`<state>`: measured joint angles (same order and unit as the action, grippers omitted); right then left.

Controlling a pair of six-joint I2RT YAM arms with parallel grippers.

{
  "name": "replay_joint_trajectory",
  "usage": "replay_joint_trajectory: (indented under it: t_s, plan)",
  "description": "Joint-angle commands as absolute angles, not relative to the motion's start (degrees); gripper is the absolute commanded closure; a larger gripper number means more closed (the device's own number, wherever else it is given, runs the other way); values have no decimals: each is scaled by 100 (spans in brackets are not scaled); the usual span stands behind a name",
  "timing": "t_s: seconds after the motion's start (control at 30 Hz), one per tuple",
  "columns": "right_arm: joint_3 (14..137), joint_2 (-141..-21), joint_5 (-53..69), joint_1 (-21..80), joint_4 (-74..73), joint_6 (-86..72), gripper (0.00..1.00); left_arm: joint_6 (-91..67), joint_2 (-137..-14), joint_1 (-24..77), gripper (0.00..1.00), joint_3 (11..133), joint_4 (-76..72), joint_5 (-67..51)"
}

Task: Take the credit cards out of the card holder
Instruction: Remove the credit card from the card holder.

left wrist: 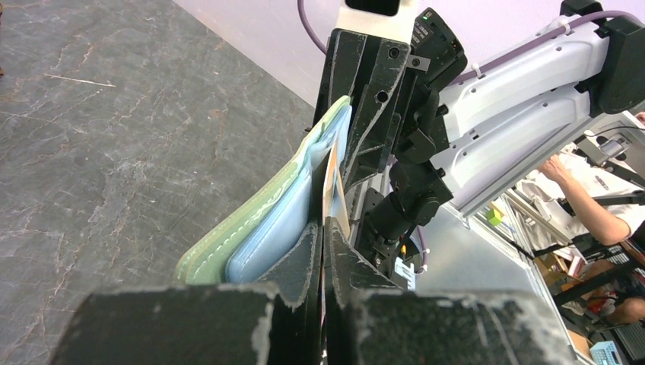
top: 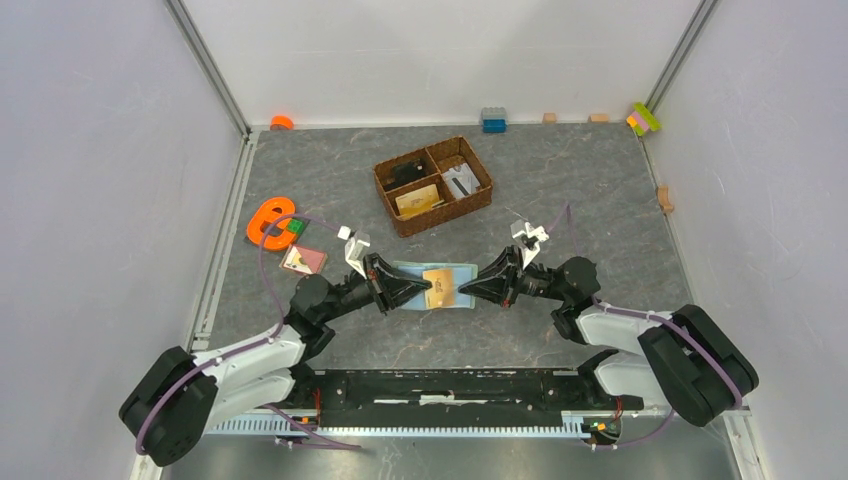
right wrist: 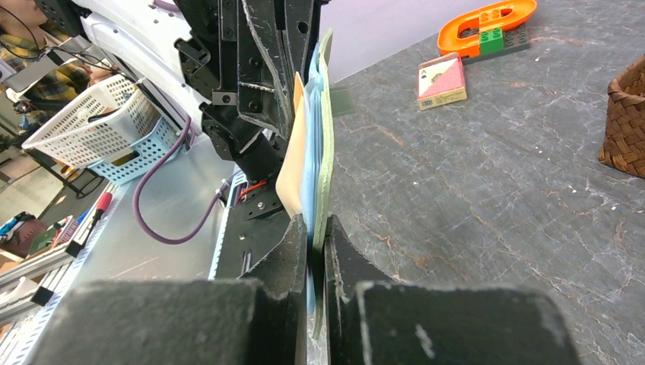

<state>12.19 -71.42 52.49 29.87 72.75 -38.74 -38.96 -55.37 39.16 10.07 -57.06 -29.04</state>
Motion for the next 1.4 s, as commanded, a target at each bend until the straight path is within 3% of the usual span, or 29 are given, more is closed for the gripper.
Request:
replay_joint_trajectory:
  t_s: [0.0,0.4,0.73,0.9,1.37]
  plan:
    - [1216,-7058,5450,2993,7567,-3866,96,-3911,-5423,3789,98,968,-5748,-2498]
    - [1307,-6912,4898,2804,6426,-3141,100,-3634,-4936,3744,98,822,-5252,-1986]
    - [1452,-6225,3316,2801,4391,-1927,100,-3412,-4812,3745,98,841,-4963,-1648]
    - [1476,-5852,2398,2804,3710,-1508,100,-2972,-4828,3744,98,1025,-4425,-948]
    - [1176,-4977,954,2802,3283,-1297,100,-1637,-6120,3750,98,2704,-3150,604]
